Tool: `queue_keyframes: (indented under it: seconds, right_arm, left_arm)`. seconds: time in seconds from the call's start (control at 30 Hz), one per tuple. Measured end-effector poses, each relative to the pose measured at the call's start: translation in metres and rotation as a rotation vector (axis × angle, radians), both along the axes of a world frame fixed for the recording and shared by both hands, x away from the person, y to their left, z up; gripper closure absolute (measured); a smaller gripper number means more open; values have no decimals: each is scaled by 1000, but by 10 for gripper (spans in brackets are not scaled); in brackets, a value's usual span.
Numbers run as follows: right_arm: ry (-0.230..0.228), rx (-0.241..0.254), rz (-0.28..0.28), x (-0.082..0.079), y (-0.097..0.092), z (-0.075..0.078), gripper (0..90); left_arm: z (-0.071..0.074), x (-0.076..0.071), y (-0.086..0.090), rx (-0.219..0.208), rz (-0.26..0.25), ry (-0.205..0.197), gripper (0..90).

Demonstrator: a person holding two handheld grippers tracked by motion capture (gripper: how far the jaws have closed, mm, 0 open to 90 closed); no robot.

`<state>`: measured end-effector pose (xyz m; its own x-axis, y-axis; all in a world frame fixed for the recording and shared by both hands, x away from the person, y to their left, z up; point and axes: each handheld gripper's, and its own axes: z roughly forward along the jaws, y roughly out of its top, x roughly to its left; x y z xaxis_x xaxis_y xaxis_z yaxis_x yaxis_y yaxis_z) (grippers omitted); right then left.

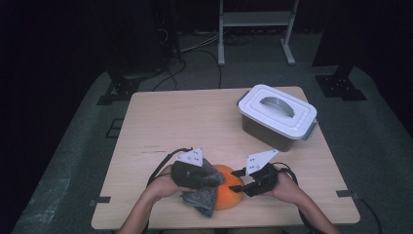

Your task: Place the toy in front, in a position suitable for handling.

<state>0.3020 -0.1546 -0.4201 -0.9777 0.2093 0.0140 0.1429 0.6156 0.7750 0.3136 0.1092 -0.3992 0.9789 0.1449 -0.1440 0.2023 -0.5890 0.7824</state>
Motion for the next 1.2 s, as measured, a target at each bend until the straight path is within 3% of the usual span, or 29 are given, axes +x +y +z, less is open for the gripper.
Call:
queue_keyframes:
  seconds: [0.23, 0.37, 0.43, 0.6, 0.67, 0.73, 0.83, 0.9, 1.03, 1.1, 1.2]
  right_arm:
    - [19, 9, -14, 3, -5, -2, 494]
    - [32, 21, -33, 5, -5, 1, 426]
    - [72, 48, -48, 9, -4, 7, 330]
    - [106, 18, -57, 12, 5, -2, 245]
    - [113, 19, -61, 14, 6, -4, 246]
    - [133, 25, -65, 17, 6, -5, 344]
    - [71, 18, -48, 15, 4, -2, 529]
    - [9, 17, -54, 16, 3, 3, 581]
    - [-65, 5, -39, 22, 2, 11, 597]
    - [-111, -7, -18, 26, 0, 15, 596]
    - [-116, -16, -1, 27, -1, 14, 596]
  left_arm:
    - [-5, 5, 22, 4, 52, 14, 749]
    - [-12, 6, 33, -1, 83, 32, 749]
    - [-14, 6, 33, -4, 83, 38, 748]
    - [-16, 6, 29, -4, 69, 54, 748]
    - [-17, 6, 27, -1, 71, 53, 748]
    - [-15, 8, 27, -6, 74, 54, 749]
    - [-11, 10, 28, -14, 79, 53, 750]
    - [-5, 13, 30, -24, 89, 46, 749]
    - [11, 18, 26, 15, 96, -9, 749]
    - [20, 20, 19, 11, 95, -29, 749]
    - [23, 23, 14, 18, 104, -48, 749]
